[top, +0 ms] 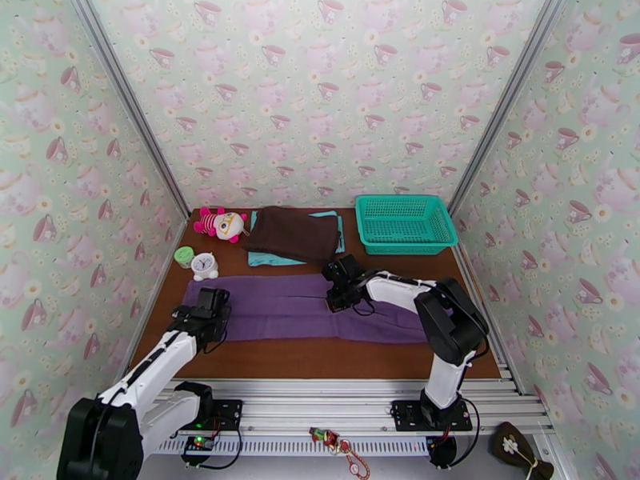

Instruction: Fold and stack the trousers

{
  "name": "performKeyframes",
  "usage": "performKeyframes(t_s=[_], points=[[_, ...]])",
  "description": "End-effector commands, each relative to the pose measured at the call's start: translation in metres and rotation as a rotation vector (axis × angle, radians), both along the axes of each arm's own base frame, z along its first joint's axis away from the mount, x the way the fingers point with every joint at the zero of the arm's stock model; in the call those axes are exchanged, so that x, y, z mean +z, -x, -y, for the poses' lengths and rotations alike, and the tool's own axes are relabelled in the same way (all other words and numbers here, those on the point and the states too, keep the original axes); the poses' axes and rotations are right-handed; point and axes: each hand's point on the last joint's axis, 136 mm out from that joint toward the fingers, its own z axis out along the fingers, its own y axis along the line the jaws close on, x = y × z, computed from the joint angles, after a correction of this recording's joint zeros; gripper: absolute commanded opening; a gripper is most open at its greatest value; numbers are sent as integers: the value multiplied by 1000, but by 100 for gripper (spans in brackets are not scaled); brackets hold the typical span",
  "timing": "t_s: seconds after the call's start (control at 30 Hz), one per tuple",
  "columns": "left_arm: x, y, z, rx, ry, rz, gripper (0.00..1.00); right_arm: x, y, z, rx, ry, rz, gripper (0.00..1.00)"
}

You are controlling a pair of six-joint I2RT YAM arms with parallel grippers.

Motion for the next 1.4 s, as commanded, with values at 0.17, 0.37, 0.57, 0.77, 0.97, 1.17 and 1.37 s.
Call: performKeyframes(t_s=[0.17,0.37,0.57,0.77,0.97,1.17,1.37], points=[[-2,-6,-26,154,-65,66,57,10,7,-3,8,-29,10,0],[-2,-3,-43,202,-118,46,57,9,9,-4,12,-38,1,0],[4,0,-57,224,-155,49,56,11,11,-6,17,-54,0,0],[-2,5,-72,246,-147,8,43,23,19,-7,40,-81,24,0],[-7,-8,-60,158,-85,35,40,28,24,-8,47,-91,30,0],[4,-7,-31,0,-65,63,55,26,25,-10,46,-90,27,0],[2,-7,-12,83,61,223,73,29,23,-18,55,-109,31,0]])
